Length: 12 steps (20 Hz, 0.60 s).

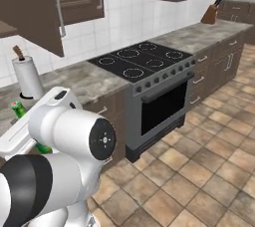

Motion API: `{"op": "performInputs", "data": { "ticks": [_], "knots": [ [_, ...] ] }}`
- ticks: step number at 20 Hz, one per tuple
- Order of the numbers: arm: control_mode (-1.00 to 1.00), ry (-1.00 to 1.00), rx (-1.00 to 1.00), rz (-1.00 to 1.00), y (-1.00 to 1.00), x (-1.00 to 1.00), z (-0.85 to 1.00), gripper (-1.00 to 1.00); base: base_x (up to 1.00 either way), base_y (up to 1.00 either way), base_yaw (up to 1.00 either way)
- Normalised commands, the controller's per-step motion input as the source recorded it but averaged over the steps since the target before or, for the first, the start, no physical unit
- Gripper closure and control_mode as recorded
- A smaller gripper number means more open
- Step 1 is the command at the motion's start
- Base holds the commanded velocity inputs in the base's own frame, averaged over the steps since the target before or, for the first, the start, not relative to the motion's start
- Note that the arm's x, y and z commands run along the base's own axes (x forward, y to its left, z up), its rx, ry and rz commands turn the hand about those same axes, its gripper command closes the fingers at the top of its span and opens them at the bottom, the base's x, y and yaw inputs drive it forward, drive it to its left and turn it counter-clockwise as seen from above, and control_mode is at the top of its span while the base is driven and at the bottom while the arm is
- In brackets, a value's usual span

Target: Open the cabinet directly in front. Then move the beer and the mug to the dining counter with the candle on it.

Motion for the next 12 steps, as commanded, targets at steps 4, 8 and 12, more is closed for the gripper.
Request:
{"op": "performInputs", "data": {
  "ticks": [4,8,12],
  "knots": [
    [1.0,0.0,0.0,0.0,0.0,0.0,0.0,1.0,0.0,-0.31,-0.29],
    [1.0,0.0,0.0,0.0,0.0,0.0,0.0,1.0,0.0,-0.43,-0.24],
    [1.0,0.0,0.0,0.0,0.0,0.0,0.0,1.0,0.0,-0.55,-0.23]
  ]
}}
